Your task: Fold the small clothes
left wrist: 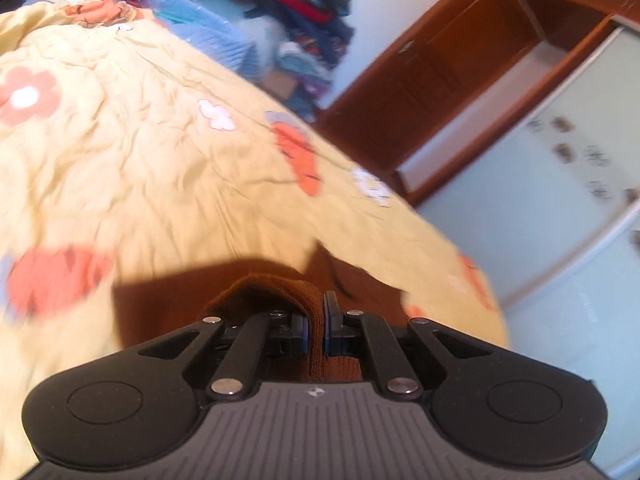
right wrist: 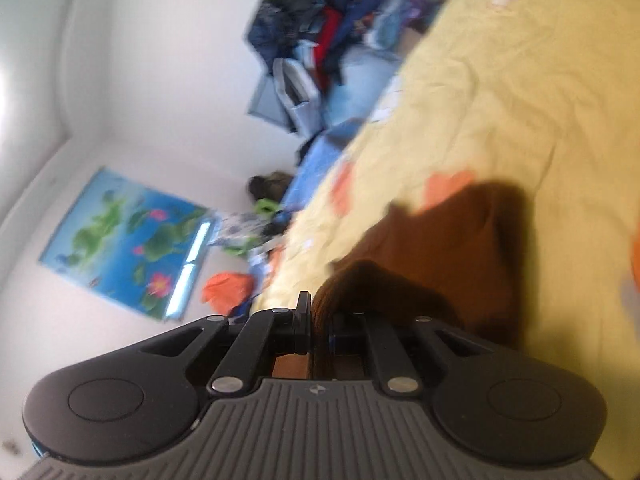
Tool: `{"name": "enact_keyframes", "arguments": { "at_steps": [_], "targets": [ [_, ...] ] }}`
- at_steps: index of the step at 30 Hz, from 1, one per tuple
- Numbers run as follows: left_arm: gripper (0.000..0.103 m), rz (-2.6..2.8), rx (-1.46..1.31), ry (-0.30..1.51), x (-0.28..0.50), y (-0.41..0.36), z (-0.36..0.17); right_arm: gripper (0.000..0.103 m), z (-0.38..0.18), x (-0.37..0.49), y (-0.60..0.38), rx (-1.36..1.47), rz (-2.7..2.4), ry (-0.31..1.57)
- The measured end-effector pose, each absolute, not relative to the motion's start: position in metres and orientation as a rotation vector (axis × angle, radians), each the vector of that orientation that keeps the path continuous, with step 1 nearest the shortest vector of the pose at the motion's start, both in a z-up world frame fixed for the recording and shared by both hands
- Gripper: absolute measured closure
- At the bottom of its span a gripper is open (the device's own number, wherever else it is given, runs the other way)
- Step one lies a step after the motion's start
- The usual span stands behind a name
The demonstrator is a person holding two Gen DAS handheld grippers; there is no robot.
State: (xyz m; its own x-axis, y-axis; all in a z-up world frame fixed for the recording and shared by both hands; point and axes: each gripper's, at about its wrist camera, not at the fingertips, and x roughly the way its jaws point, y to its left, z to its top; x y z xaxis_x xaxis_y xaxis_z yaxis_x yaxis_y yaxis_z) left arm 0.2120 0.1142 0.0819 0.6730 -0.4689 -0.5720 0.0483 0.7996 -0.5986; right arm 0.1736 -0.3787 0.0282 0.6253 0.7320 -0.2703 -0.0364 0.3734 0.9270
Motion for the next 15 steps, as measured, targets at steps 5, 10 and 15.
{"name": "enact_keyframes", "arguments": {
  "at_steps": [5, 10, 15],
  "targets": [
    [0.092, -0.249, -0.655, 0.869, 0.272, 0.107, 0.056, 0.058, -0.012, 0.232, -0.366, 1.127, 0.43, 0.819],
    [0.003, -0.127, -0.768, 0.701, 0.249, 0.144, 0.069, 0.0, -0.013, 0.226, -0.38, 1.283, 0.383, 0.615],
    [0.003, -0.081, -0.644, 0.637, 0.166, 0.168, 0.076, 0.0, 0.007, 0.17, -0.386, 1.085, 0.41, 0.653]
  ]
}}
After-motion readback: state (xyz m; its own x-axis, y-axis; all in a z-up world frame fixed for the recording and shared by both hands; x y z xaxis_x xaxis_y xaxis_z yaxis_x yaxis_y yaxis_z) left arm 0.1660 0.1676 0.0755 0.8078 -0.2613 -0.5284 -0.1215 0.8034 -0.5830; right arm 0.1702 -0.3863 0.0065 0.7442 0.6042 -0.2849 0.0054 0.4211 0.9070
